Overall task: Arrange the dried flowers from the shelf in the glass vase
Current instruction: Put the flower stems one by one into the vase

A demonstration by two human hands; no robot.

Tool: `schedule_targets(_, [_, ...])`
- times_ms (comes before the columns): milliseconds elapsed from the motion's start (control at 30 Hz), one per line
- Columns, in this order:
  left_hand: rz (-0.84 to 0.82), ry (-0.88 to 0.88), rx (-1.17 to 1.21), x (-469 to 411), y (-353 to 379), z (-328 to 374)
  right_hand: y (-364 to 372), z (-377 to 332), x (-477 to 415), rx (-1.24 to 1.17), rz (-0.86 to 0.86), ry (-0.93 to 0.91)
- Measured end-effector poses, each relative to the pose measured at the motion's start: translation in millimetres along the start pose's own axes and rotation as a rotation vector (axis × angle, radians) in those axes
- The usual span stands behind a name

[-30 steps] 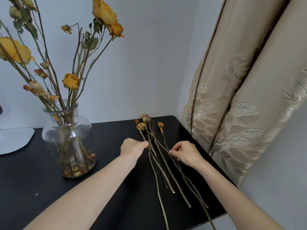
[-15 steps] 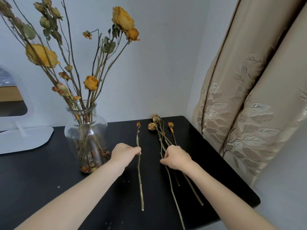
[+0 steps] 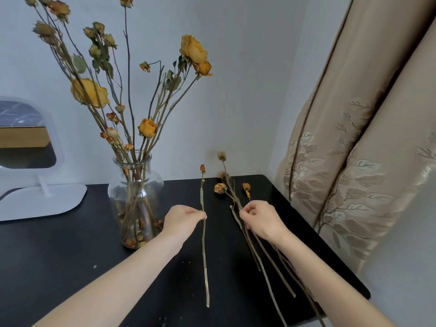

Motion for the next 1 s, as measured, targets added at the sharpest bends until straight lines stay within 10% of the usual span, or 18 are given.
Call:
schedule_targets(633, [0.47,0.784,-0.028,100.9,-156.0,86.6,-11.0,-101.4,-3.1,-0.489,0.29,-0.333])
schedule_targets(1000, [0.588,0.905,0.136,99.2,-174.5,149.9,-15.6,-119.8,3.6,-0.458,0.297,-0.374])
Point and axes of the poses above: each hand's wrist, its own x-axis away from the middle knuckle, its own y-axis out of the palm, z = x × y, the point moved 5 cm from there along -x, towards the middle knuckle, and after that the axes turned 6 degrees about -y, right-handed, at the moved point
